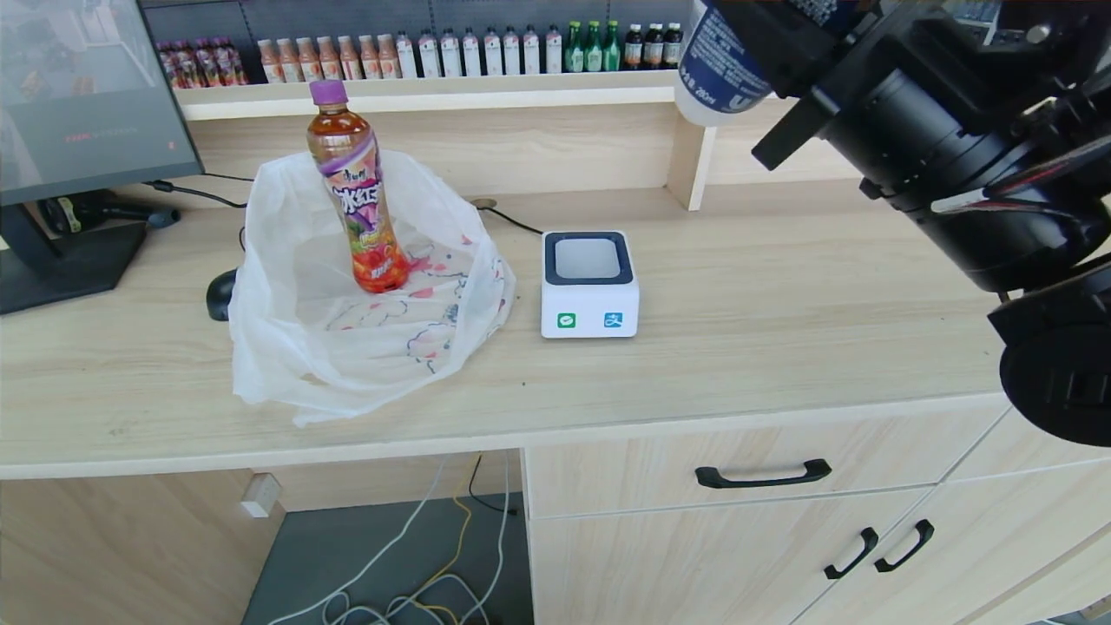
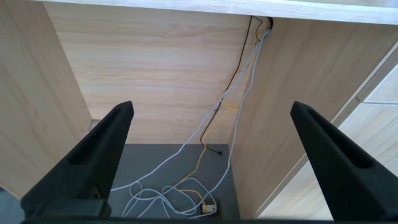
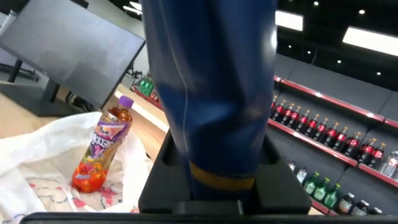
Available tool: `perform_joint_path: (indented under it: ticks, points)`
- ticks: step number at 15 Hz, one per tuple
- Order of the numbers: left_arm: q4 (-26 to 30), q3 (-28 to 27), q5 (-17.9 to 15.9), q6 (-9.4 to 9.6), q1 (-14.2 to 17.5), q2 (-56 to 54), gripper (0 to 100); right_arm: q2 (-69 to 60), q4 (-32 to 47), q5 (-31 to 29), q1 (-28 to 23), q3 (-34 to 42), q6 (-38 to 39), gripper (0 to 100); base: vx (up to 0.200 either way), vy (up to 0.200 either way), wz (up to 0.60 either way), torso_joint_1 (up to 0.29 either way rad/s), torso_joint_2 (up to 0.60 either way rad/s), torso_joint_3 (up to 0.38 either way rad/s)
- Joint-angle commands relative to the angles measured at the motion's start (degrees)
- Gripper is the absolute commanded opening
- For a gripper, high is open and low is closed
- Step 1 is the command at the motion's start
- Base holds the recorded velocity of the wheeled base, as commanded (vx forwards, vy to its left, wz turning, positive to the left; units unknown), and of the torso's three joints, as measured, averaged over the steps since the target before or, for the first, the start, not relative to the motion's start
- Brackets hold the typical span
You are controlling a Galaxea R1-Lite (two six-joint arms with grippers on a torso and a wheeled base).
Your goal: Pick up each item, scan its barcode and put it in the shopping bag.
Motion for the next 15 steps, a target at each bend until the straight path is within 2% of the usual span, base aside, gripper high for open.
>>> perform_joint_path:
  ticks: [1, 4, 6, 9, 13, 15]
  points:
    - [0.0, 0.0, 0.01, -0.04, 0.0, -0.01, 100, -2.11, -3.03, -0.83, -1.29, 3.41, 2.65, 0, 0.0, 0.0, 0.0, 0.0, 0.0, 0.0]
    - [0.0, 0.0, 0.01, -0.04, 0.0, -0.01, 100, -2.72, -11.46, -7.16, -3.48, 11.06, 10.83, 0, 0.0, 0.0, 0.0, 0.0, 0.0, 0.0]
    - [0.0, 0.0, 0.01, -0.04, 0.0, -0.01, 100, -4.04, -14.01, -9.79, -3.75, 17.74, 13.64, 0, 0.0, 0.0, 0.0, 0.0, 0.0, 0.0]
    - [0.0, 0.0, 0.01, -0.04, 0.0, -0.01, 100, -7.12, -13.93, -10.41, -3.83, 26.53, 14.17, 0, 0.0, 0.0, 0.0, 0.0, 0.0, 0.0]
    - [0.0, 0.0, 0.01, -0.04, 0.0, -0.01, 100, -7.29, -13.84, -21.75, -4.54, 30.57, 14.25, 0, 0.0, 0.0, 0.0, 0.0, 0.0, 0.0]
    - [0.0, 0.0, 0.01, -0.04, 0.0, -0.01, 100, -7.38, -13.84, -22.89, -4.54, 32.59, 12.67, 0, 0.0, 0.0, 0.0, 0.0, 0.0, 0.0]
